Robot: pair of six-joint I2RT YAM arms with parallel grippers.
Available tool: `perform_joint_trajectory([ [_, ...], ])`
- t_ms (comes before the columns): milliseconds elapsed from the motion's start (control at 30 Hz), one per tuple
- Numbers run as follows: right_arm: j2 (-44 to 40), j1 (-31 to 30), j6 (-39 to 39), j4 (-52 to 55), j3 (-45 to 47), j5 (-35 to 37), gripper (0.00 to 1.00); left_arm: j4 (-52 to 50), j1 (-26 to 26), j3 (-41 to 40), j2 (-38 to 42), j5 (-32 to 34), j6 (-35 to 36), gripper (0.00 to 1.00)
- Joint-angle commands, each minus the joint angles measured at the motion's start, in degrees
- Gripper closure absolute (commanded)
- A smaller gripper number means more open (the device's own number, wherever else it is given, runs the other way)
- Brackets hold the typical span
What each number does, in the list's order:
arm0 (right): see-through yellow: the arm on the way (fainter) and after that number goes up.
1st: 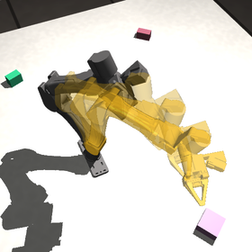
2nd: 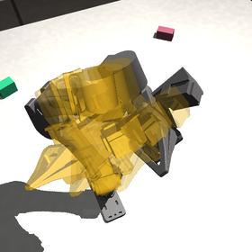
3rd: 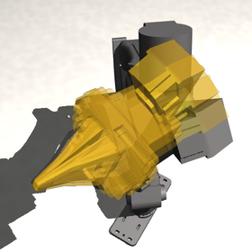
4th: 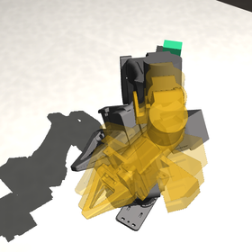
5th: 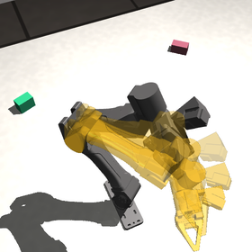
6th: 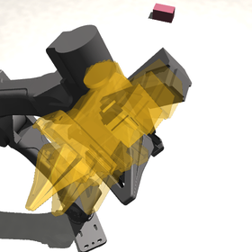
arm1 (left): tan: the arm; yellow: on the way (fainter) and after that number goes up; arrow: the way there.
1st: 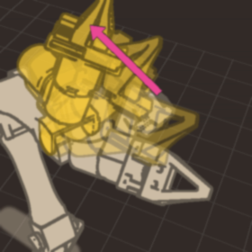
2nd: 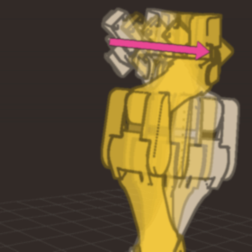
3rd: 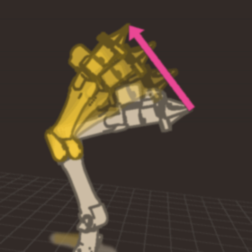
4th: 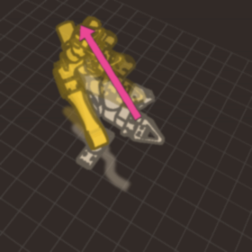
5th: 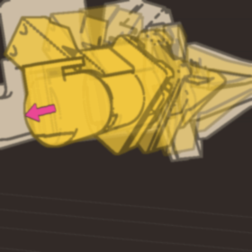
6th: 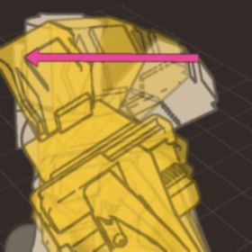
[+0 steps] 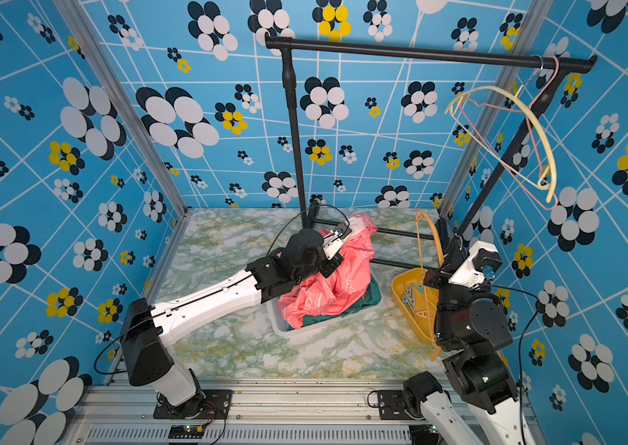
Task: Remove the clothespins securing jackets to the hanger
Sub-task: Adjust the jacket in the basket.
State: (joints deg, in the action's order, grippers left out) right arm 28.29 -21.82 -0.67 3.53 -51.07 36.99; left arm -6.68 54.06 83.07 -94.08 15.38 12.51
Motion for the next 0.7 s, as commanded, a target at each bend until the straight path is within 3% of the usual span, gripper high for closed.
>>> perform_joint_trajectory([
  [0, 1.5, -0.1, 0.7, -4.7, 0.5, 0.8, 1.00, -4.5, -2.5, -7.2, 1.2, 5.6, -1.2, 1.00],
  [167, 3.2, -0.1, 0.9, -3.8, -1.1, 0.2, 1.00, -4.9, -4.3, -14.4, -3.0, 7.0, -8.2, 1.00],
  [333, 3.3, -0.1, 1.4, -3.9, -1.1, -0.4, 1.00, -0.8, -4.6, -17.9, -11.7, 2.6, -16.1, 1.00],
  [467, 3.9, -0.1, 1.7, -3.1, -1.9, -0.8, 1.00, 3.2, -4.7, -17.8, -18.5, 1.0, -18.4, 1.00],
  [667, 3.7, -0.1, 2.4, -2.0, -2.3, -1.2, 1.00, 5.2, -6.2, -17.8, -21.4, 1.2, -19.9, 1.00],
])
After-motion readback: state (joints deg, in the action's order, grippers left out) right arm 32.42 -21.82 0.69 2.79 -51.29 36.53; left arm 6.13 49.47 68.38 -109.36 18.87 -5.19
